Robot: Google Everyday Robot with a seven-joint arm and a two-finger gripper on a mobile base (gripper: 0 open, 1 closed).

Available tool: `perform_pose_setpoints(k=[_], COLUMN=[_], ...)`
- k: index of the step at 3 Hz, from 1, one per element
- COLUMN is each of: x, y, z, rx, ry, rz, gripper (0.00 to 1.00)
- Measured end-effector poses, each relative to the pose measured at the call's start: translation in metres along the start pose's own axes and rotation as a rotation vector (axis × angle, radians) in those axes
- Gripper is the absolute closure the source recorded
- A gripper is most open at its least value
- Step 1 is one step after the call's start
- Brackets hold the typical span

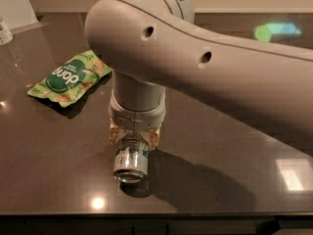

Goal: Place blue plastic bottle upright

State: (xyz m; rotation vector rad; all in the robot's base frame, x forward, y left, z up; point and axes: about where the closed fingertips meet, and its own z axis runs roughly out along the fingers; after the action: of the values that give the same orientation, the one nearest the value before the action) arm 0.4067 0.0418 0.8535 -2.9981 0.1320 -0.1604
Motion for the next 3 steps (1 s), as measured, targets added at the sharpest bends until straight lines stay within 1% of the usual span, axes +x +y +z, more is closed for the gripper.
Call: perform_pose_setpoints(k=[1,2,3], x=[0.011,0.027,0.042], y=[-0.014,-0.033,-0.049], z=[-0.019,-0.05,-0.082], rx=[0.133,0.274,0.412], ry=[0.075,0.127,0.159], rz=[0.005,0.004,-0.003], gripper=[1.0,1.0,1.0])
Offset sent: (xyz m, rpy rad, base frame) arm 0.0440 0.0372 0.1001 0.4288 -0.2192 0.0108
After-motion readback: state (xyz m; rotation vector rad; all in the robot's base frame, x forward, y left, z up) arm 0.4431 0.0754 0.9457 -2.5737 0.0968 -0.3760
